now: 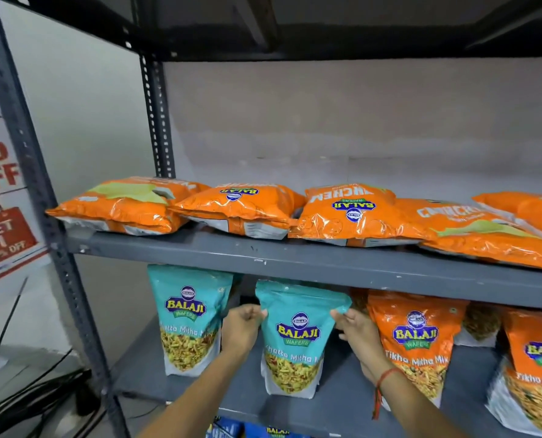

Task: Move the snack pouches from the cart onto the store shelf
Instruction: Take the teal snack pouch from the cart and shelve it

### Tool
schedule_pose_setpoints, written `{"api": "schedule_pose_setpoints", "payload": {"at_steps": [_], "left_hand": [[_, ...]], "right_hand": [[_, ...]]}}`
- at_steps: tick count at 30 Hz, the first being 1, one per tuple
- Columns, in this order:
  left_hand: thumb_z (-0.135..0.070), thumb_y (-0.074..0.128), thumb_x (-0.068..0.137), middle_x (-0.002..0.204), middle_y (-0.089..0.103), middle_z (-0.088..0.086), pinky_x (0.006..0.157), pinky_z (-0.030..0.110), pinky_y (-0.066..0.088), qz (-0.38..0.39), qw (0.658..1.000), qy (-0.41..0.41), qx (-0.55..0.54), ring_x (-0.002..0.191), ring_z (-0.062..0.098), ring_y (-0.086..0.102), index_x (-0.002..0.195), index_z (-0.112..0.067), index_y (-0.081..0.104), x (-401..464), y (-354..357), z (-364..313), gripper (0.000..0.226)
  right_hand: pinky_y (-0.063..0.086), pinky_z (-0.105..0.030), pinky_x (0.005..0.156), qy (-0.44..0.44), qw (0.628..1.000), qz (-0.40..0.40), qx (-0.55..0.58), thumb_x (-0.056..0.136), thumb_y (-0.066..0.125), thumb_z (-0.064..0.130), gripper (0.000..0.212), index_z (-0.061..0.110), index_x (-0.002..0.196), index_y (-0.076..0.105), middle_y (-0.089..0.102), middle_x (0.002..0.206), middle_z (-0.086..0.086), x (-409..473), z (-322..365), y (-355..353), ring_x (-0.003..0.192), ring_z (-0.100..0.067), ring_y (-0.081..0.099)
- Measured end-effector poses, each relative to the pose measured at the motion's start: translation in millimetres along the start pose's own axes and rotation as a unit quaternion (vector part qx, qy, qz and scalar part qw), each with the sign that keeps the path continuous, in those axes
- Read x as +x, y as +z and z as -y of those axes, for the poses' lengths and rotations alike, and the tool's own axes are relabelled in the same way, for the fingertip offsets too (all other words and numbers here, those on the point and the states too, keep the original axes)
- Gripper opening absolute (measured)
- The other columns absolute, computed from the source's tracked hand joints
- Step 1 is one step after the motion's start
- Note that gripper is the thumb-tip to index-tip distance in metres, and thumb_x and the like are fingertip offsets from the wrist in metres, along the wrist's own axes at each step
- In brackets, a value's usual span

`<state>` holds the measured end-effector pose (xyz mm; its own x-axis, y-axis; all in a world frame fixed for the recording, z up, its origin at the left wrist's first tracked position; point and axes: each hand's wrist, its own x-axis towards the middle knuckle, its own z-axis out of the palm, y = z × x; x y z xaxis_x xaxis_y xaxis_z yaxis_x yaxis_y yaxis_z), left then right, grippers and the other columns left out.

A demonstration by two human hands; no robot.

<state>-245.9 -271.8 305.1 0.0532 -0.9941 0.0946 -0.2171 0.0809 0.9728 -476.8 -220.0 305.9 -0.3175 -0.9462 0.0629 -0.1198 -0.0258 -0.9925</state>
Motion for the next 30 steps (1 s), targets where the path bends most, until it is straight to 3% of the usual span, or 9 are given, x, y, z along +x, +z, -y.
{"api": "schedule_pose_setpoints", "payload": {"at_steps": [2,5,9,12,15,19,22,25,30], "left_hand": [[-0.021,0.070,0.083,0.074,0.072,-0.004,0.071,0.028,0.047,0.032,0.999,0.010,-0.004,0.071,0.012,0.063,0.070,-0.020,0.071,4.2,-0.9,1.3,0.012],[-0.013,0.071,0.081,0.092,0.076,0.010,0.085,0.034,0.052,0.088,0.996,-0.008,-0.004,0.091,0.022,0.069,0.091,-0.008,0.073,5.8,-2.2,14.2,0.011],[-0.006,0.081,0.070,0.112,0.069,0.015,0.100,0.047,0.050,0.166,0.984,-0.059,0.020,0.109,0.028,0.064,0.113,-0.007,0.062,-7.1,0.4,58.1,0.047],[-0.022,0.092,0.049,0.114,0.072,0.002,0.098,0.035,0.053,0.198,0.976,-0.094,0.006,0.111,0.015,0.064,0.122,-0.015,0.054,-20.3,8.8,101.9,0.082],[-0.040,0.090,0.038,0.092,0.072,-0.032,0.074,0.006,0.050,0.191,0.977,-0.093,0.009,0.091,-0.014,0.064,0.110,-0.040,0.053,-25.3,20.0,133.6,0.081],[-0.050,0.089,0.039,0.097,0.070,-0.028,0.071,0.006,0.050,0.147,0.984,-0.099,0.011,0.090,-0.014,0.065,0.109,-0.042,0.056,-21.8,27.1,150.3,0.077],[-0.061,0.086,0.039,0.094,0.071,-0.031,0.072,0.006,0.050,0.133,0.986,-0.098,0.029,0.092,-0.011,0.065,0.104,-0.048,0.058,-16.5,29.8,158.7,0.072],[-0.050,0.085,0.046,0.094,0.070,-0.031,0.073,0.007,0.051,0.126,0.986,-0.103,0.044,0.091,-0.009,0.066,0.102,-0.051,0.058,-13.8,32.5,159.9,0.061],[-0.025,0.083,0.061,0.100,0.065,-0.027,0.071,0.004,0.049,0.132,0.985,-0.099,0.044,0.086,-0.016,0.063,0.104,-0.047,0.054,-19.7,34.9,147.1,0.056]], "right_hand": [[0.049,-0.028,0.073,0.008,1.000,0.021,0.011,0.088,0.061,0.031,0.016,0.018,0.096,0.067,0.076,0.096,0.010,2.8,-2.8,-3.2,0.097,-0.008,0.067],[0.047,-0.028,0.075,0.030,0.996,0.089,0.003,0.081,0.070,0.031,0.024,0.026,0.104,0.065,0.075,0.102,0.008,3.2,-13.5,-6.8,0.101,-0.008,0.066],[0.052,-0.032,0.090,0.088,0.984,0.151,-0.016,0.072,0.079,0.010,0.065,0.018,0.129,0.047,0.062,0.124,-0.008,2.1,-54.2,-4.7,0.111,-0.019,0.062],[0.049,-0.036,0.098,0.132,0.972,0.183,-0.065,0.064,0.083,0.001,0.096,0.009,0.141,0.027,0.050,0.136,-0.015,-2.5,-92.4,4.5,0.121,-0.026,0.055],[0.052,-0.031,0.094,0.127,0.969,0.195,-0.083,0.051,0.086,0.008,0.089,0.010,0.127,0.041,0.062,0.125,-0.010,-3.7,-125.7,15.2,0.114,-0.022,0.061],[0.054,-0.035,0.093,0.114,0.978,0.156,-0.078,0.050,0.085,0.012,0.079,0.014,0.121,0.048,0.069,0.114,-0.001,4.1,-155.6,24.3,0.106,-0.017,0.066],[0.055,-0.022,0.082,0.113,0.978,0.152,-0.086,0.049,0.086,0.018,0.072,0.024,0.113,0.055,0.074,0.105,0.010,12.6,-167.3,25.7,0.101,-0.006,0.068],[0.053,-0.014,0.073,0.111,0.977,0.157,-0.087,0.053,0.085,0.020,0.064,0.032,0.109,0.057,0.073,0.104,0.021,15.9,-169.2,26.7,0.098,-0.001,0.068],[0.051,-0.008,0.068,0.117,0.978,0.151,-0.084,0.051,0.084,0.026,0.063,0.042,0.105,0.055,0.072,0.101,0.023,10.2,-161.2,27.0,0.094,0.008,0.065]]}}
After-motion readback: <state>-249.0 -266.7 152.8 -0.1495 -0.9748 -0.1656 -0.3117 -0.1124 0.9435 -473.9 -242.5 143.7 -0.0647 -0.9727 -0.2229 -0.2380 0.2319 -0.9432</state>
